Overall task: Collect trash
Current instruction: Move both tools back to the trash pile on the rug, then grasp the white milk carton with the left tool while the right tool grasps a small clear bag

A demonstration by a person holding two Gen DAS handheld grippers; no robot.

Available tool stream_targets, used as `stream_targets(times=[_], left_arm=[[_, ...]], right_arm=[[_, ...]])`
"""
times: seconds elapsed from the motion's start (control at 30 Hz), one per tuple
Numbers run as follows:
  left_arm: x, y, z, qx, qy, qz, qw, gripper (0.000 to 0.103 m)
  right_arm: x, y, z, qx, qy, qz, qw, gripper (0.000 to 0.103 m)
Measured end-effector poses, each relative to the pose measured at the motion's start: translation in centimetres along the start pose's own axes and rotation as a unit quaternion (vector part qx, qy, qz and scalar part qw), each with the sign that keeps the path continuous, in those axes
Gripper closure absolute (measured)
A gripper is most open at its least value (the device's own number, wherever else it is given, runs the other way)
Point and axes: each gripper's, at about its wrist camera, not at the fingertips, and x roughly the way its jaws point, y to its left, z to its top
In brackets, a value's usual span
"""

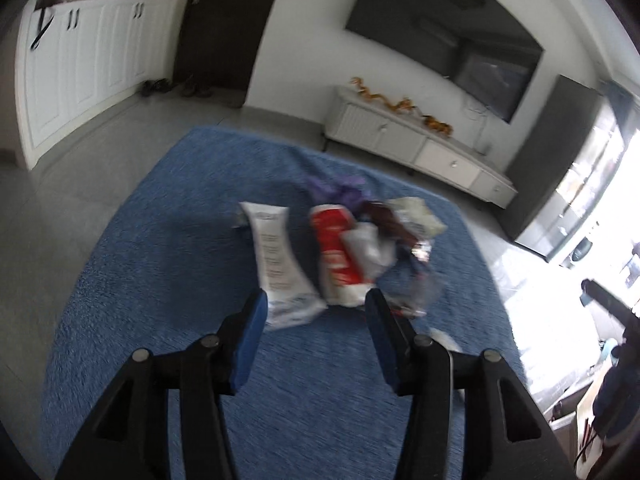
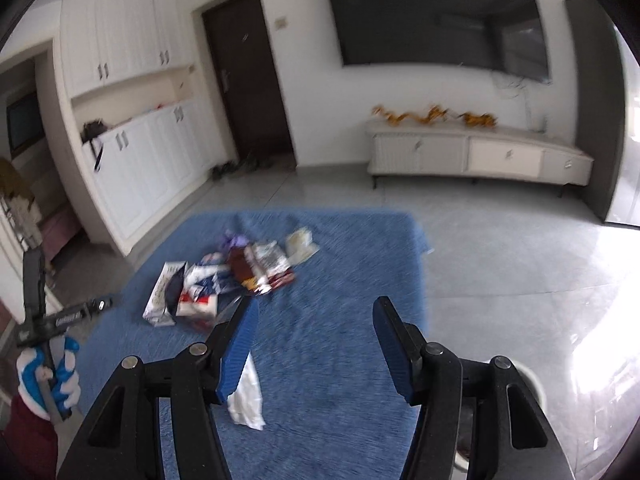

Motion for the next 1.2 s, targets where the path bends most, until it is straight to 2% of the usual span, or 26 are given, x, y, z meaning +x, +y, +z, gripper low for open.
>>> stream_targets(times=[0.13,0.3,0.53,0.6,0.73,0.8,0.9,0.97,1.03,1.07,1.2], left_arm=[[3.2,1.9,0.8,-0.013,0.030,-0.002,0.9994,0.054],[6.7,2.2,2.0,-0.015,0.054,-0.012,0.9983,0.054],[11.2,2.8,2.3,-0.021,0.088,-0.007,0.9959,0.053],[11.5,3.4,1.9,-0.039,0.083,-0.026,0.9954,0.052],[11.1,3.6,1.3,-0.041,0.063,-0.033,0.9967,0.054],[10.6,3.8,0.8,-0.038,0.050,-0.034,0.9975,0.054],[9.9,4.0,0.1,-0.042,0.037,-0.031,0.9980,0.055],[9.3,4.1,-0.3,-0.044,0.031,-0.032,0.9980,0.056],[8.1,4.1,-1.2,-0.046,0.029,-0.035,0.9979,0.058],[7.8,4.1,-1.4,-0.047,0.029,-0.036,0.9978,0.063],[5.7,4.0,-2.6,-0.051,0.024,-0.034,0.9978,0.069]], right_arm=[[6.0,2.4,-0.6,-0.010,0.048,0.032,0.998,0.046],[11.7,4.1,-1.2,-0.015,0.092,0.058,0.994,0.046],[17.3,6.0,-1.4,-0.017,0.136,0.081,0.987,0.046],[18.6,6.1,-1.6,-0.011,0.147,0.087,0.985,0.046],[20.5,6.3,-2.3,-0.007,0.165,0.092,0.982,0.046],[21.0,6.3,-2.5,-0.003,0.170,0.094,0.981,0.050],[21.3,6.4,-2.4,-0.006,0.170,0.097,0.981,0.064],[21.4,6.6,-2.3,-0.009,0.174,0.105,0.979,0.082],[21.1,7.1,-2.3,-0.022,0.175,0.107,0.979,0.086],[21.0,7.1,-2.2,-0.026,0.173,0.110,0.978,0.089],[19.1,8.0,-2.1,-0.032,0.156,0.121,0.980,0.090]])
